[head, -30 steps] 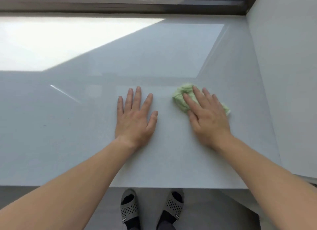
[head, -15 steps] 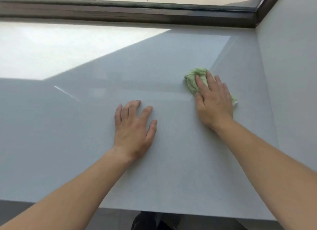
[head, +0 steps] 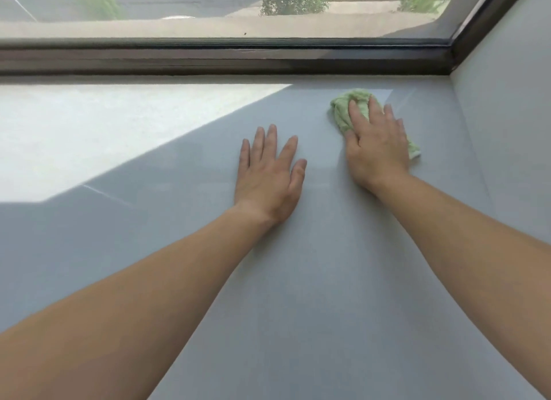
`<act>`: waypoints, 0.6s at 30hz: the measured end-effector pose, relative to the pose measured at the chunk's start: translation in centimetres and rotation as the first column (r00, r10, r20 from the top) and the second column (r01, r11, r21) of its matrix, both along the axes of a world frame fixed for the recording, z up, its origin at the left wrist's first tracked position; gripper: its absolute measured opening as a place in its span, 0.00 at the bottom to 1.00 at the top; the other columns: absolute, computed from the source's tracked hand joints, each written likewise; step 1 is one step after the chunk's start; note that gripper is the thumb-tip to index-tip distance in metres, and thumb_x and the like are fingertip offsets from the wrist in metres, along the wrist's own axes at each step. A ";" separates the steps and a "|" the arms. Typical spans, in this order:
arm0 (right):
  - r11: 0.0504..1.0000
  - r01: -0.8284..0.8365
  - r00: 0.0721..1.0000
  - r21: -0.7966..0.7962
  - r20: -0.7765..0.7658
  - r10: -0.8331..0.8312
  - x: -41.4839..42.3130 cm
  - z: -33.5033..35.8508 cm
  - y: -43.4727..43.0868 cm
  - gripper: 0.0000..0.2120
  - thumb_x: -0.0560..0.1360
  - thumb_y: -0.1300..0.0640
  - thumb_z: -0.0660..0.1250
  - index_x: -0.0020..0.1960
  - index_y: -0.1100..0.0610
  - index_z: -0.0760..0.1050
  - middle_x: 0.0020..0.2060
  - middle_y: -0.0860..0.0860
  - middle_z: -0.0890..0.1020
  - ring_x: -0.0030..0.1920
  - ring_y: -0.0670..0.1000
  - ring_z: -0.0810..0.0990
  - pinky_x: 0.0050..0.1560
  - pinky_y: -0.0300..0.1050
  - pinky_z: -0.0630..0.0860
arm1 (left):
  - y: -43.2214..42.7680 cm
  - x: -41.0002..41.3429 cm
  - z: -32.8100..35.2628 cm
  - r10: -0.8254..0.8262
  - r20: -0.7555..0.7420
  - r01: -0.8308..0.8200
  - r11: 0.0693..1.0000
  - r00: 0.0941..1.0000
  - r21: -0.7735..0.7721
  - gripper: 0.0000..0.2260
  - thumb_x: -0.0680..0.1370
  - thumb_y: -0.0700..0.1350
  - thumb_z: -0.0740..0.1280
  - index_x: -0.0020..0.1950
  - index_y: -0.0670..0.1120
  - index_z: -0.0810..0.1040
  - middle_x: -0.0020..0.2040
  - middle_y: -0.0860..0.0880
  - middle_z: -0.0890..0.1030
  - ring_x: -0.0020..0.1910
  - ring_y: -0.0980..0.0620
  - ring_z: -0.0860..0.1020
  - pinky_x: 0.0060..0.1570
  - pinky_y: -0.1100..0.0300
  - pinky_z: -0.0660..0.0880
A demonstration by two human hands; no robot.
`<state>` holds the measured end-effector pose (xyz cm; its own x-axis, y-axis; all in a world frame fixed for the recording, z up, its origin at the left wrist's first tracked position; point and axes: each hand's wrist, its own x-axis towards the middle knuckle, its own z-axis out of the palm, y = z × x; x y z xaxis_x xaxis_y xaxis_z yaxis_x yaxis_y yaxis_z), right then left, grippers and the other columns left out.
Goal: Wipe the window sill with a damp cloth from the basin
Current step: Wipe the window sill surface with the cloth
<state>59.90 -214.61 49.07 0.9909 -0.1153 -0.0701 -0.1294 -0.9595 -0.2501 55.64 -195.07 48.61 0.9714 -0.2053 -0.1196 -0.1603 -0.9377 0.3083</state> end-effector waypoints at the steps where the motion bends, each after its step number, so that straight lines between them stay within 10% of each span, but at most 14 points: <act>1: 1.000 -0.021 1.000 -0.013 0.017 0.021 0.2 -0.2 0.7 0.26 0.83 0.49 0.50 0.80 0.46 0.54 0.80 0.53 0.53 0.80 0.59 0.49 0.78 0.56 0.44 | -0.2 0.1 -0.3 -0.001 0.012 0.001 0.999 1.000 0.035 0.28 0.81 0.59 0.42 0.80 0.53 0.51 0.82 0.45 0.46 0.80 0.47 0.40 0.77 0.46 0.37; 6: 0.871 -0.491 0.871 -0.012 0.000 0.491 1.1 0.1 -0.4 0.24 0.83 0.50 0.52 0.79 0.46 0.57 0.80 0.52 0.55 0.80 0.58 0.51 0.78 0.55 0.47 | -0.2 0.0 -0.6 0.002 0.050 -0.005 0.998 0.999 0.069 0.28 0.81 0.60 0.42 0.80 0.54 0.51 0.82 0.45 0.45 0.80 0.47 0.39 0.77 0.45 0.38; 11: 0.997 -0.082 0.996 0.005 0.026 0.082 6.3 0.1 1.3 0.24 0.82 0.51 0.53 0.79 0.45 0.58 0.80 0.52 0.55 0.79 0.58 0.51 0.78 0.56 0.47 | 0.0 0.2 -0.6 0.003 0.056 -0.008 0.996 0.998 0.091 0.28 0.80 0.60 0.42 0.80 0.55 0.50 0.82 0.45 0.44 0.79 0.47 0.38 0.76 0.44 0.38; 18: 0.894 -0.448 0.894 0.003 0.002 0.448 5.5 0.5 1.3 0.24 0.83 0.49 0.53 0.79 0.44 0.57 0.80 0.50 0.55 0.80 0.56 0.52 0.79 0.52 0.47 | 0.4 0.3 -0.3 -0.005 0.069 -0.003 0.994 0.998 0.110 0.29 0.80 0.61 0.44 0.80 0.55 0.51 0.82 0.44 0.46 0.80 0.46 0.39 0.76 0.43 0.40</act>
<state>65.44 -213.26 49.62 0.9376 0.3408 -0.0689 0.3140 -0.9150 -0.2534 55.94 -194.71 48.31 0.9779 -0.1957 -0.0739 -0.1786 -0.9651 0.1916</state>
